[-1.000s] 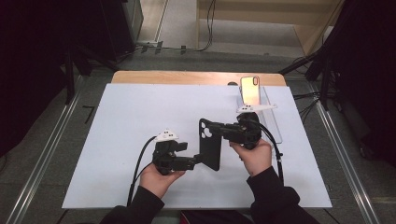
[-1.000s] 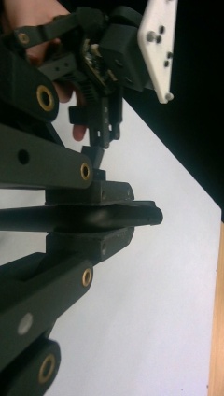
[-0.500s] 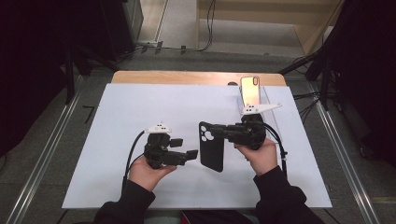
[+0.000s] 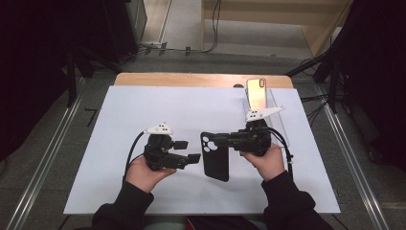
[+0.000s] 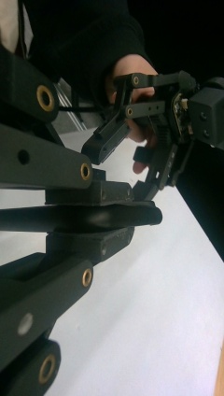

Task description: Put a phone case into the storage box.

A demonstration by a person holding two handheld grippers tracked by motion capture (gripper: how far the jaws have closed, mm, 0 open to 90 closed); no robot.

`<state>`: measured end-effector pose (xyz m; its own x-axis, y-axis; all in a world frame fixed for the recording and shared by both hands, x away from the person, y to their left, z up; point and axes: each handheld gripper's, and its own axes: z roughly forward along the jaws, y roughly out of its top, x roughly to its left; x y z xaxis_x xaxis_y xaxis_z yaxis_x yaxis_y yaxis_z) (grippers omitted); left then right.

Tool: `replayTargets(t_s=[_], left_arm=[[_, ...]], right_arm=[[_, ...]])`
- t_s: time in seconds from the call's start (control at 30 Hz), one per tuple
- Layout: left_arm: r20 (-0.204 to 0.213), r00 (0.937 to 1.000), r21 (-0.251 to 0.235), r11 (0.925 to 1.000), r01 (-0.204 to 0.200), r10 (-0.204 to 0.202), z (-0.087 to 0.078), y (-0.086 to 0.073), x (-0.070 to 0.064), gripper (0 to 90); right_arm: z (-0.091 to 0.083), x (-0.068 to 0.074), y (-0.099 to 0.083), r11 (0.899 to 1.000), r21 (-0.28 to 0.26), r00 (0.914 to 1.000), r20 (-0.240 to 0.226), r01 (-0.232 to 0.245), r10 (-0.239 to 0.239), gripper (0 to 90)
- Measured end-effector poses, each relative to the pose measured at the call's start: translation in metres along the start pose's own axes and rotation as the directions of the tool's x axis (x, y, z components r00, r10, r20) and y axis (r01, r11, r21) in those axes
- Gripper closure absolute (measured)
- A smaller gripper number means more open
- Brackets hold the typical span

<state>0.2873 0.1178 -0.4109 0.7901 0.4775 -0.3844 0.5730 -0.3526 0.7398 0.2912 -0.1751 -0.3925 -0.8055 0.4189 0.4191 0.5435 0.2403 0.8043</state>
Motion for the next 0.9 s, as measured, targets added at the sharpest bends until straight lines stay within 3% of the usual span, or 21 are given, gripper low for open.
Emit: replayTargets(t_s=[0.13, 0.57, 0.77, 0.9], left_arm=[[0.032, 0.9993, -0.007, 0.9998, -0.016, 0.017, 0.0, 0.002, -0.002, 23.1], [0.068, 0.9962, -0.017, 0.9985, -0.053, 0.054, -0.001, 0.005, -0.003, 26.5], [0.115, 0.9908, -0.016, 0.9974, -0.07, 0.071, 0.002, 0.006, -0.003, 36.7], [0.167, 0.9828, -0.007, 0.9969, -0.078, 0.078, 0.004, 0.007, -0.001, 47.8]], right_arm=[[0.003, 0.0, 0.0, 1.0, 0.013, 0.9997, -0.023, 0.007, -0.007, 77.3], [0.015, 0.006, -0.001, 0.997, 0.057, 0.9939, -0.104, 0.043, -0.037, 77.3], [0.018, 0.007, -0.001, 0.997, 0.055, 0.9876, -0.152, 0.049, -0.04, 77.3], [0.019, 0.007, -0.001, 0.997, 0.053, 0.9829, -0.18, 0.049, -0.038, 77.3]])
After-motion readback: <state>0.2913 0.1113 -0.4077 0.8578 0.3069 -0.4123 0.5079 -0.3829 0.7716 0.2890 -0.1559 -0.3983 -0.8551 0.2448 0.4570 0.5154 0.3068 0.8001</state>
